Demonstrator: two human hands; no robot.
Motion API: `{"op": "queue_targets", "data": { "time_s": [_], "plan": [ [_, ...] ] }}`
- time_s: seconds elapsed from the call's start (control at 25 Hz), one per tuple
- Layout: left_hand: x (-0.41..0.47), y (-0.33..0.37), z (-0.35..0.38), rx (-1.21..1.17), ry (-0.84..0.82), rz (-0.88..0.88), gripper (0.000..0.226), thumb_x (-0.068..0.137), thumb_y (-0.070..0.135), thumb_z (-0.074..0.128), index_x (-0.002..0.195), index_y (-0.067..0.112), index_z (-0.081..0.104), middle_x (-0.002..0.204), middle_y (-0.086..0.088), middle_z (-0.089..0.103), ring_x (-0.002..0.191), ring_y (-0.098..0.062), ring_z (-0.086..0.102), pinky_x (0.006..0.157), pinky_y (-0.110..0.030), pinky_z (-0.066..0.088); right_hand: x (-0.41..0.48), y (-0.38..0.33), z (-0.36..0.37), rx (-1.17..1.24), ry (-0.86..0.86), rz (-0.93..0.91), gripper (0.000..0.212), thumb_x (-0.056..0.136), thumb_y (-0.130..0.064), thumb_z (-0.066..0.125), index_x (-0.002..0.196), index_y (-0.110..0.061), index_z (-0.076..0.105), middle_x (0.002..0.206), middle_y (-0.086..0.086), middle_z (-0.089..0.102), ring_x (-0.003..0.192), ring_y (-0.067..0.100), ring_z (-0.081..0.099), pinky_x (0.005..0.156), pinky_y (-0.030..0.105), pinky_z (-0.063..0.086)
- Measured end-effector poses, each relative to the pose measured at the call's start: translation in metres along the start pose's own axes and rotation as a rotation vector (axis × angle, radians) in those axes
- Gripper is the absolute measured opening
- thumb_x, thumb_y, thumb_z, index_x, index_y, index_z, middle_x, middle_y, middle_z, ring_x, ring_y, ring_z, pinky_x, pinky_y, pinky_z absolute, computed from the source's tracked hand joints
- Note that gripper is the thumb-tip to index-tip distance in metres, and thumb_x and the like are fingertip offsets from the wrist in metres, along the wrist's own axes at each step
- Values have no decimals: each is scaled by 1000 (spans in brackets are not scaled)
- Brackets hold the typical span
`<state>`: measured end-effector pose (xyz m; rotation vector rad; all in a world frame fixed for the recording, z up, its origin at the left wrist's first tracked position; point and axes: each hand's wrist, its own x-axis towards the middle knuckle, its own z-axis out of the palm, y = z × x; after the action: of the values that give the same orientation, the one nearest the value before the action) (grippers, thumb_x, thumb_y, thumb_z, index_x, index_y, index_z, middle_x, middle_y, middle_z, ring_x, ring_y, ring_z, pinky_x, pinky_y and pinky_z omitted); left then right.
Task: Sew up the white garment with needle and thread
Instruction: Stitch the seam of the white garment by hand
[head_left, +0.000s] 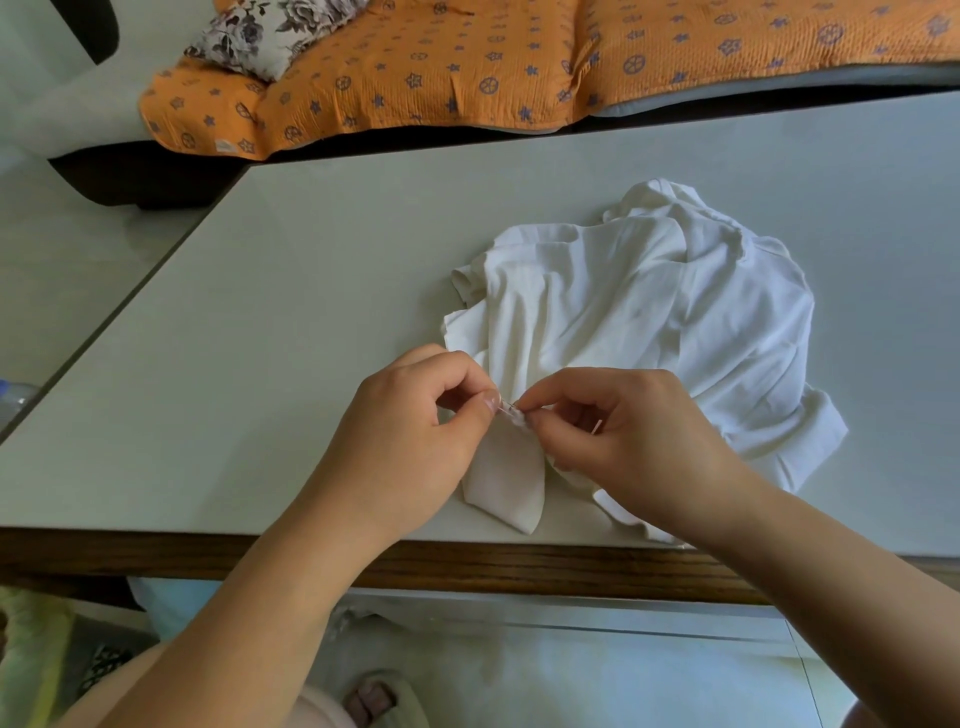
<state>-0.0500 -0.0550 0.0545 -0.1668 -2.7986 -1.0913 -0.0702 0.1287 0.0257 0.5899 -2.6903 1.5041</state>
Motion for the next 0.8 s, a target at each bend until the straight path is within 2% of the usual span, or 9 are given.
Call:
{"op": "queue_targets", "data": {
  "time_s": [0.16,0.28,0.52,0.68,0.8],
  "plan": [
    [1,2,-1,-66,-24,-44,18,90,18,62,74,23,67,81,10,62,82,-6,59,67,-11,42,-1,1,-3,25,-16,2,12,86,-26,67,91,-31,76,63,-10,66,61,5,62,62,20,50],
    [2,3,-1,-134,-55,-103,17,90,19,61,74,21,68,82,7,66,81,-9,62,71,-19,47,0,2,-4,39,-20,1,12,86,-25,67,91,-29,76,65,-9,67,61,7,63,64,23,52],
    [3,4,-1,-256,-110,-201,18,91,19,60,76,22,70,82,7,73,83,-10,65,72,-22,46,0,1,-6,87,-35,5,14,88,-19,67,88,-30,75,63,-7,68,59,8,65,60,17,50],
    [3,6,-2,-289,-113,-234,20,92,19,59,76,22,70,81,9,74,86,-8,66,74,-25,47,-1,-2,-6,126,-54,25,18,89,-18,64,86,-33,72,62,-8,68,59,8,65,60,23,54],
    [2,7,-1,-267,-80,-217,19,91,18,60,75,22,69,80,9,73,80,-7,64,71,-21,48,-1,-3,-6,145,-62,34,18,90,-16,63,85,-32,71,63,-8,69,59,8,66,60,24,55]
  ]
}}
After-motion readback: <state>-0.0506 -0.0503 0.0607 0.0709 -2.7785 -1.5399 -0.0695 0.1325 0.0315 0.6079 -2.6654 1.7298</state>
